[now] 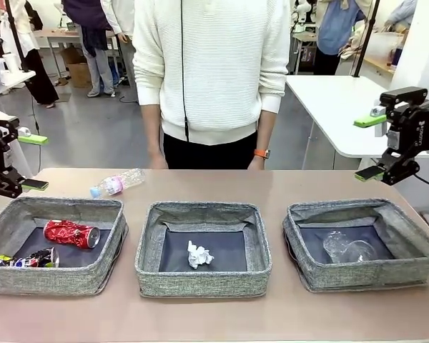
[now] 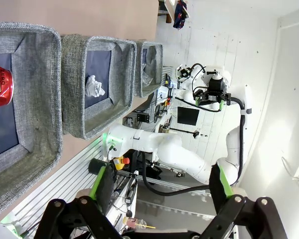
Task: Sort the waste into the appropriate baskets.
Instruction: Pick up the waste item pointed out by the person.
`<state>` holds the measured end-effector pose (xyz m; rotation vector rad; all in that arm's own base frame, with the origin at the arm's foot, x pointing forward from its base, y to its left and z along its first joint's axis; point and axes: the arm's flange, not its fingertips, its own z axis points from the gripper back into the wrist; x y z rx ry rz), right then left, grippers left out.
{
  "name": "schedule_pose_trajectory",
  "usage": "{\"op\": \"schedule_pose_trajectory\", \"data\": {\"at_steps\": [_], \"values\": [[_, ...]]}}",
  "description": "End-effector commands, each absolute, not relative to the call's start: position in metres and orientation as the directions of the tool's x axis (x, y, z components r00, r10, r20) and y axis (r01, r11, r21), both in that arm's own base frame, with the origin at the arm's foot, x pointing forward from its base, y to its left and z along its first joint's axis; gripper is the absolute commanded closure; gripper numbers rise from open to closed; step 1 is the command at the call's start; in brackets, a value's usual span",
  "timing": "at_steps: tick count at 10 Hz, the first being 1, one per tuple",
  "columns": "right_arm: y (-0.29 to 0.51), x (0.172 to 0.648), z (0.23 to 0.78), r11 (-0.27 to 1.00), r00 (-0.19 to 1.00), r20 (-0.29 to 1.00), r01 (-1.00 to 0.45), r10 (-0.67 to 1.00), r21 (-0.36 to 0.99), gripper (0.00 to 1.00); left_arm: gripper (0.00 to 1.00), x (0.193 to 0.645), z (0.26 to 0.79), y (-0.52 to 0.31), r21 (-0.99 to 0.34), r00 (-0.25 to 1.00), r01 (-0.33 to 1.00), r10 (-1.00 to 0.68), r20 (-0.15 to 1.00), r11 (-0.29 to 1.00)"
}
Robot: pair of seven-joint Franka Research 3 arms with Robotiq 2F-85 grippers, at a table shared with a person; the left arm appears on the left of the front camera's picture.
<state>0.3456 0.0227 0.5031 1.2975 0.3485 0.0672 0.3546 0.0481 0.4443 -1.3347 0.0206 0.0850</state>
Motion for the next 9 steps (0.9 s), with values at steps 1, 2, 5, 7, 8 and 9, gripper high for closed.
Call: {"op": "schedule_pose_trajectory", "data": {"at_steps": [1, 2, 5, 7, 8, 9], "values": [[0.0248, 0.3489, 0.5102, 0.265, 0.943, -0.233, 0.167, 0.24, 0.95, 0.0, 0.0, 0.3523, 0.4446, 0.0487, -0.974, 0.998, -0.053, 0.044, -0.045, 0.222], [0.0248, 0.3489, 0.5102, 0.265, 0.943, -0.233, 0.167, 0.24, 0.95, 0.0, 0.0, 0.3523, 0.4446, 0.0487, -0.974, 0.998, -0.053, 0.044, -0.045, 0.222], [0.0248, 0.3489, 0.5102, 0.265, 0.943, -0.233, 0.167, 0.24, 0.95, 0.0, 0.0, 0.3523, 0.4446, 0.0487, -0.974, 0.998, -0.053, 0.044, -0.045, 0.222], [0.0248, 0.3489, 0.5102, 0.265, 0.943, -0.233, 0.167, 0.24, 0.95, 0.0, 0.0, 0.3523, 0.4446, 0.0487, -0.974, 0.998, -0.053, 0.044, -0.045, 0.222], [0.0248, 0.3489, 0.5102, 0.265, 0.943, -0.233, 0.167, 0.24, 0.95, 0.0, 0.0, 0.3523, 0.4446, 0.0487, -0.974, 0.998, -0.053, 0.044, -0.045, 0.222], [0.0248, 0.3489, 0.5102, 0.265, 0.943, -0.233, 0.167, 0.24, 0.95, 0.0, 0.0, 0.3523, 0.4446, 0.0487, -0.974, 0.998, -0.053, 0.044, -0.045, 0.222]]}}
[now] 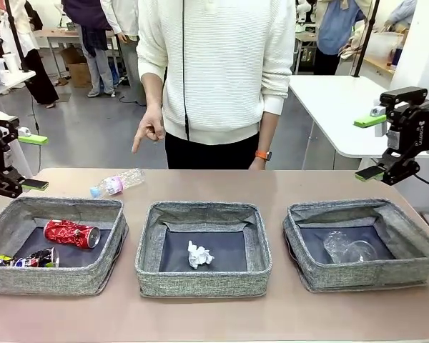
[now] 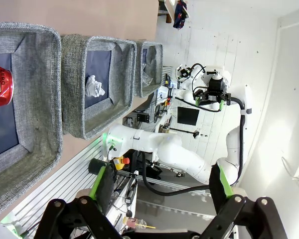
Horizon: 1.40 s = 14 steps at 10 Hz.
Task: Sort the waste into the appropriate baskets.
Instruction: Pick up the waste item pointed out by the person.
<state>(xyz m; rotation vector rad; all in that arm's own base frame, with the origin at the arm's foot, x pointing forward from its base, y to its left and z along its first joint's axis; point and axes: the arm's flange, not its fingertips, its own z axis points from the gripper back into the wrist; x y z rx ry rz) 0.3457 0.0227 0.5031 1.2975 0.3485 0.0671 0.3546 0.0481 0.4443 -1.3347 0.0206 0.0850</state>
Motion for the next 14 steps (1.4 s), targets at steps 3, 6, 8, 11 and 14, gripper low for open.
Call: {"op": "schedule_pose_trajectory", "data": {"at_steps": [3, 6, 8, 11, 14], "values": [[0.025, 0.349, 0.51, 0.265, 0.943, -0.233, 0.167, 0.24, 0.95, 0.0, 0.0, 0.355, 0.444, 0.048, -0.97, 0.997, -0.074, 0.05, -0.064, 0.231], [0.025, 0.349, 0.51, 0.265, 0.943, -0.233, 0.167, 0.24, 0.95, 0.0, 0.0, 0.394, 0.449, 0.021, -0.646, 0.977, -0.024, 0.155, 0.146, 0.763], [0.025, 0.349, 0.51, 0.265, 0.943, -0.233, 0.167, 0.24, 0.95, 0.0, 0.0, 0.438, 0.456, -0.027, -0.075, 0.794, 0.446, -0.355, 0.493, 0.892], [0.025, 0.349, 0.51, 0.265, 0.943, -0.233, 0.167, 0.24, 0.95, 0.0, 0.0, 0.468, 0.453, -0.069, 0.334, 0.512, 0.647, -0.715, 0.477, 0.686], [0.025, 0.349, 0.51, 0.265, 0.943, -0.233, 0.167, 0.24, 0.95, 0.0, 0.0, 0.486, 0.455, -0.089, 0.52, 0.365, 0.683, -0.856, 0.366, 0.513]]}}
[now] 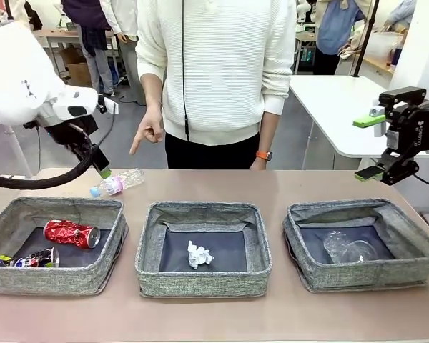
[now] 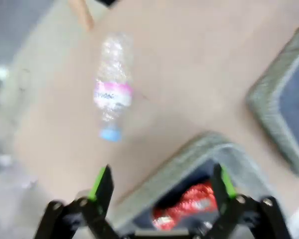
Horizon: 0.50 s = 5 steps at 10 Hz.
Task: Sort the waste into the appropriate baskets.
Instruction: Pick up the waste item pointed out by the person.
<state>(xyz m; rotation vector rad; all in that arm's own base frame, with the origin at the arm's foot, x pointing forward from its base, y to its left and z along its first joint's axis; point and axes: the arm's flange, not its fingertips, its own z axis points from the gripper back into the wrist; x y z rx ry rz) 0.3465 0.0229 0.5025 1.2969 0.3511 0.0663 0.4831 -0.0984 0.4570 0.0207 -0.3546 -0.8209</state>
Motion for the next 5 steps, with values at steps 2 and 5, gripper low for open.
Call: {"op": "schedule_pose_trajectory", "data": {"at_steps": [2, 5], "values": [[0.025, 0.349, 0.51, 0.265, 0.943, -0.233, 0.167, 0.24, 0.95, 0.0, 0.0, 0.483, 0.457, -0.098, 0.154, 0.626, 0.712, -0.719, 0.301, 0.685], [0.025, 0.349, 0.51, 0.265, 0.943, -0.233, 0.167, 0.24, 0.95, 0.0, 0.0, 0.483, 0.457, -0.098, 0.154, 0.626, 0.712, -0.719, 0.301, 0.685]]}}
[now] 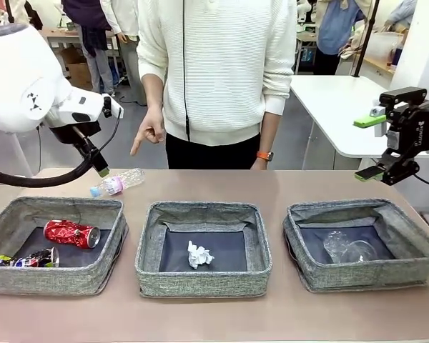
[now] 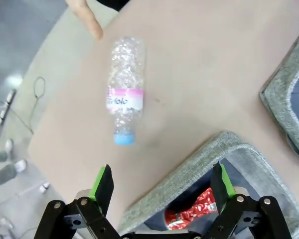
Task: Sort the waste into the appropriate baskets.
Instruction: Pick up the waste item pointed out by the person.
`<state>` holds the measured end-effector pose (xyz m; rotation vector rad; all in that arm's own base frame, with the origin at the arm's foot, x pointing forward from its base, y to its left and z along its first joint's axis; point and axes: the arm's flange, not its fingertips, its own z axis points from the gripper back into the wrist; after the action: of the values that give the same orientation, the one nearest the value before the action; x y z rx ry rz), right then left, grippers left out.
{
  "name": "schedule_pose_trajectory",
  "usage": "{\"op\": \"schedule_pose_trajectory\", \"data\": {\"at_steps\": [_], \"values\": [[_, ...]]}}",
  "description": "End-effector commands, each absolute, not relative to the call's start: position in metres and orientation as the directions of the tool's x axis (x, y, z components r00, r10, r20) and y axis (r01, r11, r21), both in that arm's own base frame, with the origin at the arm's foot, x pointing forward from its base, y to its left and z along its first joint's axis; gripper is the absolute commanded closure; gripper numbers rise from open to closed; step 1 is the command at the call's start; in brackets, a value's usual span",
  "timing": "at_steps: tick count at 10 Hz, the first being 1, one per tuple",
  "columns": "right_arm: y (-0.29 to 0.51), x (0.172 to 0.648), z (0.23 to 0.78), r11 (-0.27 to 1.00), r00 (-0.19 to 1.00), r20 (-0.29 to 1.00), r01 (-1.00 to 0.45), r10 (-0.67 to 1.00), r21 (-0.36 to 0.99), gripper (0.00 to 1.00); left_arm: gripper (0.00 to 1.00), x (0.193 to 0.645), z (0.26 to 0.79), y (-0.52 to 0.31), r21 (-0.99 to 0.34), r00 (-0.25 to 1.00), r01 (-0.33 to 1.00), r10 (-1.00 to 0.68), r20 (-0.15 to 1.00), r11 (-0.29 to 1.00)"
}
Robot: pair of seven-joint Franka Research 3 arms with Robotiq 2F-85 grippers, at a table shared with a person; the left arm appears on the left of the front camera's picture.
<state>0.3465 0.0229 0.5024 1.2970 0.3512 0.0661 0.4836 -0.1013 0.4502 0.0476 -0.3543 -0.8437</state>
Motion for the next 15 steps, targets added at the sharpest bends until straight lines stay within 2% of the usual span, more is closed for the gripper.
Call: {"op": "schedule_pose_trajectory", "data": {"at_steps": [1, 2, 5, 6, 8, 12, 15], "values": [[0.025, 0.349, 0.51, 0.265, 0.943, -0.233, 0.167, 0.24, 0.95, 0.0, 0.0, 0.485, 0.453, -0.1, 0.211, 0.593, 0.726, -0.751, 0.292, 0.655], [0.025, 0.349, 0.51, 0.265, 0.943, -0.233, 0.167, 0.24, 0.95, 0.0, 0.0, 0.506, 0.451, -0.107, 0.192, 0.621, 0.721, -0.744, 0.246, 0.666], [0.025, 0.349, 0.51, 0.265, 0.943, -0.233, 0.167, 0.24, 0.95, 0.0, 0.0, 0.563, 0.45, -0.105, 0.106, 0.565, 0.795, -0.792, 0.231, 0.597], [0.025, 0.349, 0.51, 0.265, 0.943, -0.233, 0.167, 0.24, 0.95, 0.0, 0.0, 0.583, 0.445, -0.1, 0.078, 0.597, 0.779, -0.774, 0.211, 0.622], [0.025, 0.349, 0.51, 0.265, 0.943, -0.233, 0.167, 0.24, 0.95, 0.0, 0.0, 0.611, 0.425, -0.088, 0.085, 0.531, 0.834, -0.834, 0.146, 0.546], [0.025, 0.349, 0.51, 0.265, 0.943, -0.233, 0.167, 0.24, 0.95, 0.0, 0.0, 0.649, 0.372, -0.082, 0.002, 0.493, 0.865, -0.849, 0.192, 0.502], [0.025, 0.349, 0.51, 0.265, 0.943, -0.233, 0.167, 0.24, 0.95, 0.0, 0.0, 0.662, 0.348, -0.077, -0.072, 0.497, 0.867, -0.848, 0.185, 0.492]]}}
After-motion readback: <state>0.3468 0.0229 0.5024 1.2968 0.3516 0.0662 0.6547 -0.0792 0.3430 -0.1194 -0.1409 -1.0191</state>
